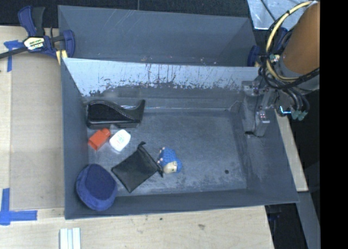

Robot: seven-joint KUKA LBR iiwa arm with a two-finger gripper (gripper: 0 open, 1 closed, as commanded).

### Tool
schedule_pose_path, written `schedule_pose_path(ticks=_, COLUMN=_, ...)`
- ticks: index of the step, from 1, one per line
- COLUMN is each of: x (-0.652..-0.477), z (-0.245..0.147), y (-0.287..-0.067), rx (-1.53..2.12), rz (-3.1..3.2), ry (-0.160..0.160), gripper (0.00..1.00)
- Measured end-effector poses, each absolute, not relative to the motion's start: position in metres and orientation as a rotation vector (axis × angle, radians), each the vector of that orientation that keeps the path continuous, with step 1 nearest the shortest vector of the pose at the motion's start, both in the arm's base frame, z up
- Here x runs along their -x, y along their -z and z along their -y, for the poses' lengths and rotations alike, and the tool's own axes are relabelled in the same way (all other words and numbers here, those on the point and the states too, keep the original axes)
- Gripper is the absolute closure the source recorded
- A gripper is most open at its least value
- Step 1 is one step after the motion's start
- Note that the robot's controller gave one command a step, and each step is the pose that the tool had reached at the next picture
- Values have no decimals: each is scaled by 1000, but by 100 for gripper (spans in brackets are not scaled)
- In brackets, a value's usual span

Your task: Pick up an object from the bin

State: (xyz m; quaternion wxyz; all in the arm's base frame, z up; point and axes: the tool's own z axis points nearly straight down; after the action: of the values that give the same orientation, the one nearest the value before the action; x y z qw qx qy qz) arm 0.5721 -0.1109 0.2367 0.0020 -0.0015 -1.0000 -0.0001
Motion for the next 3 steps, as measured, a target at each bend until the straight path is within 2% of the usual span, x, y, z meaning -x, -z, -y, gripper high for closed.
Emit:
schedule_pose_path(ticks=1, x=-592, z=161, y=-202, rx=-624, rz=3082, ry=-4, gripper=0)
schedule_pose_path(ticks=2, x=-593, z=159, y=-204, rx=-628, rz=3085, ry=-3, gripper=100)
schedule_pose_path(ticks=3, x=-545, z=124, y=-169, rx=-831, rz=3029, ry=3, gripper=100)
